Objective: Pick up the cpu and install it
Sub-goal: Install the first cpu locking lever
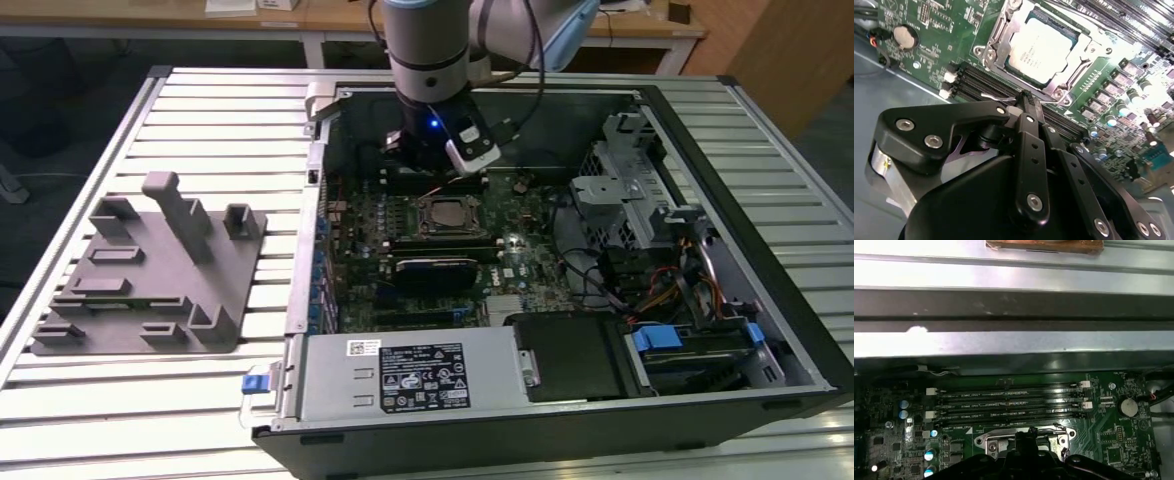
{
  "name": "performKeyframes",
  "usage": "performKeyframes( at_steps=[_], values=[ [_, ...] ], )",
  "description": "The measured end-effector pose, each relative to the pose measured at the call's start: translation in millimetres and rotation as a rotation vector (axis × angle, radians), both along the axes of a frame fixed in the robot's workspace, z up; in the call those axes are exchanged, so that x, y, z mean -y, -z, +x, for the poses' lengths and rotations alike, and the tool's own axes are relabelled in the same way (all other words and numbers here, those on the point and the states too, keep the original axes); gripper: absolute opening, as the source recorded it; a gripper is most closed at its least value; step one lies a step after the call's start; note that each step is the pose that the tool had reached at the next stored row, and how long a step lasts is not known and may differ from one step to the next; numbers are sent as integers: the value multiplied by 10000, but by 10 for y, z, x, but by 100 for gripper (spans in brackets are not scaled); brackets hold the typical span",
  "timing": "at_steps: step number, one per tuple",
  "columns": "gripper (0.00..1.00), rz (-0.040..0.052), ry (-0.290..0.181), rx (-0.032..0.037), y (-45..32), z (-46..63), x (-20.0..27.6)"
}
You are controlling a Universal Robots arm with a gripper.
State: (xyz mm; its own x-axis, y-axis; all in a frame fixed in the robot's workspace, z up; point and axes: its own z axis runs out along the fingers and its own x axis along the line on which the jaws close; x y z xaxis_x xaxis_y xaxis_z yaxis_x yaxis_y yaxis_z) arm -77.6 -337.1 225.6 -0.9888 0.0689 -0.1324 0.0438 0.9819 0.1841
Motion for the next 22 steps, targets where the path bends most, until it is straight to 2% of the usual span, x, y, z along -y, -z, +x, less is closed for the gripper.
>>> performKeyframes(
  at_steps=[6, 8, 10, 14, 15, 22],
  values=[
    [11, 1, 230, 1, 16, 34, -23],
    [11, 2, 231, 38, 24, 34, -24],
    [11, 3, 229, 165, 33, 34, -24],
    [11, 8, 229, 470, 50, 34, -24],
    [11, 10, 230, 512, 54, 35, -25],
    [11, 10, 231, 518, 58, 33, -29]
  ],
)
